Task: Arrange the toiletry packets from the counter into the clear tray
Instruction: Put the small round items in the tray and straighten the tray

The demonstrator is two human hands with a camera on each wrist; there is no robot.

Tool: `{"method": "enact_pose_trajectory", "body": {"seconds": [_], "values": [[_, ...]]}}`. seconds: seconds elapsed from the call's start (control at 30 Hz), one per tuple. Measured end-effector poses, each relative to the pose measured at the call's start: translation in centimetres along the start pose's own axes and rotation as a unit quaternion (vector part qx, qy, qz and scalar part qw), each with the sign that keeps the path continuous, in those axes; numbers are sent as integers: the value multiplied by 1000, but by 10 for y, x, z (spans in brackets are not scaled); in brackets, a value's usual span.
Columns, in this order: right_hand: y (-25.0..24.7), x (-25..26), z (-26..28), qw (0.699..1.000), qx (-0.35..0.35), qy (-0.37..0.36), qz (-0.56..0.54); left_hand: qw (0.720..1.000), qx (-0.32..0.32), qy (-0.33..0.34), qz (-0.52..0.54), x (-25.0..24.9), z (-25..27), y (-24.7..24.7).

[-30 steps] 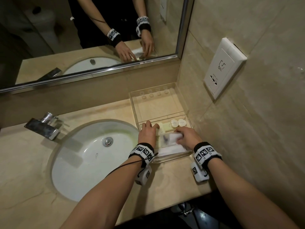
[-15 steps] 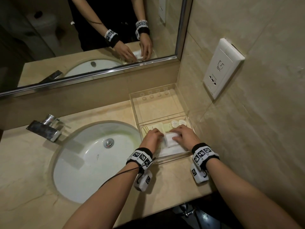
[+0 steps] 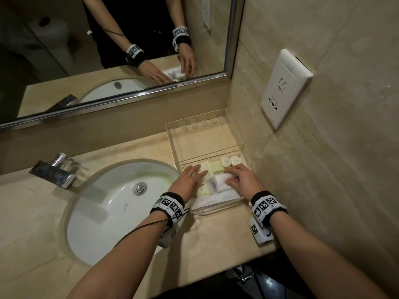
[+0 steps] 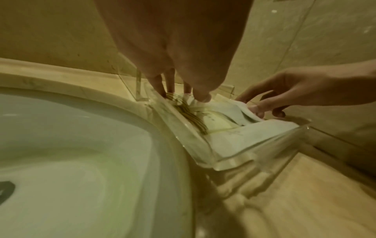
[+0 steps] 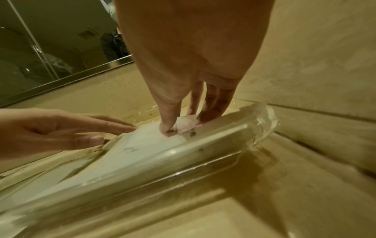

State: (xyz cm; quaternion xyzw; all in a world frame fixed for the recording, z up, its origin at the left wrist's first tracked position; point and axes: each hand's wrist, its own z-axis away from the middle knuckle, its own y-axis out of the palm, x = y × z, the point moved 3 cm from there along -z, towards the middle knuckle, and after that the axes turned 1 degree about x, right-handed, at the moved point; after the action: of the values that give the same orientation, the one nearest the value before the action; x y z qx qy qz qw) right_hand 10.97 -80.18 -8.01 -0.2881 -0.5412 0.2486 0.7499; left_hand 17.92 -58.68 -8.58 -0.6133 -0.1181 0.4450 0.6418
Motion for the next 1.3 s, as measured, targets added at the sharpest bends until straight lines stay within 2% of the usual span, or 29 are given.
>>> {"method": "enact_pose_trajectory", "body": {"seconds": [0.27, 0.4, 0.47, 0.53, 0.63, 0.7, 0.87, 1.07, 1.3], "values": [[-2, 1, 1, 1000, 5, -15, 2, 999, 24, 39, -3, 4, -5, -7], [-13, 7, 4, 1000, -26, -15, -1, 996, -67, 26, 53, -2, 0, -22], [-18, 9, 8, 998, -60, -22, -6, 995, -82, 36, 53, -14, 3, -28], [-19, 10, 14, 998, -50, -15, -20, 997, -42, 29, 56, -26, 7, -26], [-16, 9, 27, 1000, 9, 19, 22, 996, 46, -34, 70, -32, 13, -18], [-15, 8, 33, 999, 24, 19, 36, 993, 72, -62, 71, -31, 17, -11], [-17, 8, 37, 999, 18, 12, 50, 988, 80, -91, 98, -33, 21, -2], [-11, -8, 27, 991, -6, 86, 104, 973, 75, -137, 169, -34, 22, 1], [-7, -11, 25, 985, -27, 110, 127, 963, 69, -162, 203, -36, 19, 5]]}}
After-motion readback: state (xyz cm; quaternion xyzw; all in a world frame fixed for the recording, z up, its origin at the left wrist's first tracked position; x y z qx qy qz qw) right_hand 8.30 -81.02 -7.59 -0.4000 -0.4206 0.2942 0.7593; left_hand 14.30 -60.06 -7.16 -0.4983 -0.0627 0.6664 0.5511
